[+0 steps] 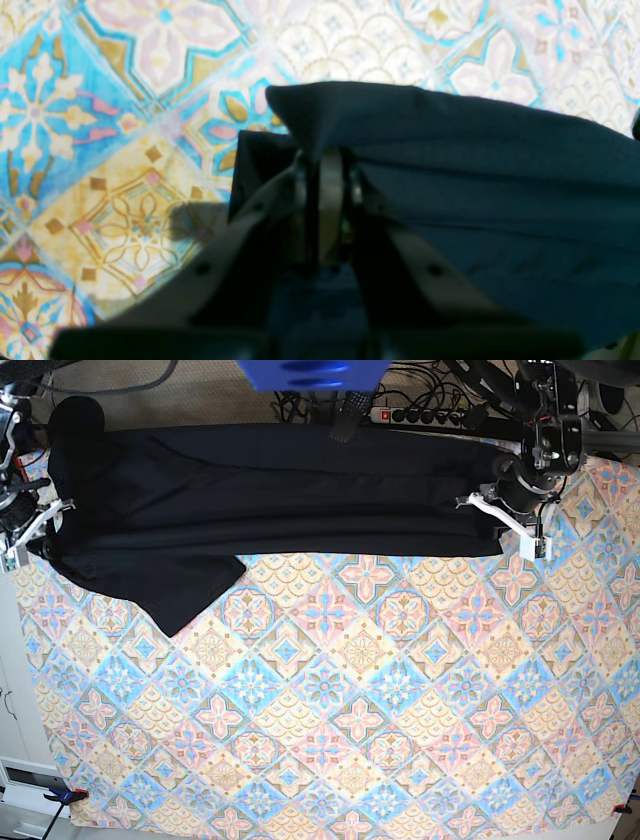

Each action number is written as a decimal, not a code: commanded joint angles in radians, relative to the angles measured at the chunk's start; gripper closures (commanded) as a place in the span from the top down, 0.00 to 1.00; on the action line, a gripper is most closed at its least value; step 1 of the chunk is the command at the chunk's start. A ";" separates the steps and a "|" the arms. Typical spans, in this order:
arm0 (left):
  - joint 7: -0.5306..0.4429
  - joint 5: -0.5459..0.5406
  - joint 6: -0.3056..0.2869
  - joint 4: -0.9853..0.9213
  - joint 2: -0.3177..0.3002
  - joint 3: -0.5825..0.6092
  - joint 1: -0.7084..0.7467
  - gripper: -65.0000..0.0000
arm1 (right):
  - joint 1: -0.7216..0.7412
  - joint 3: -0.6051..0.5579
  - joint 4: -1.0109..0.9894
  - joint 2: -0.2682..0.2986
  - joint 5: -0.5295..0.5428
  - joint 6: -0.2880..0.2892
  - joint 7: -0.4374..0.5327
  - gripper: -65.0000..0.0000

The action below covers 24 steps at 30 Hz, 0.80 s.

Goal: Fold the T-shirt properly
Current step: 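Lift the grasped edges and fold them over toward the shoulders, then grasp the hanging sleeve with the right gripper and tuck it onto the fold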

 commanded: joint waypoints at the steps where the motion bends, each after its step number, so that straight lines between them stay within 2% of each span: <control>1: -0.025 0.014 0.015 0.001 -0.015 -0.013 0.007 0.00 | -0.014 0.019 0.027 0.032 0.006 -0.024 0.013 0.00; 9: -0.022 0.016 0.015 -0.114 -0.016 0.006 0.003 0.00 | -0.084 0.006 0.044 0.030 0.000 -0.024 0.013 0.01; 14: 0.041 0.016 0.017 -0.136 -0.045 0.073 -0.003 0.00 | -0.099 -0.032 0.047 0.024 -0.010 -0.024 0.013 0.15; 18: 0.086 0.014 0.017 -0.150 -0.048 0.076 -0.023 0.15 | -0.100 -0.023 0.053 0.009 -0.066 -0.024 -0.013 0.25; 20: 0.089 0.010 0.018 -0.143 -0.048 0.075 -0.022 0.26 | -0.102 0.028 0.071 -0.002 -0.072 -0.024 -0.024 0.28; 24: 0.089 0.007 0.020 -0.120 -0.048 0.071 -0.008 0.48 | -0.100 0.141 0.159 -0.061 -0.073 -0.024 -0.062 0.28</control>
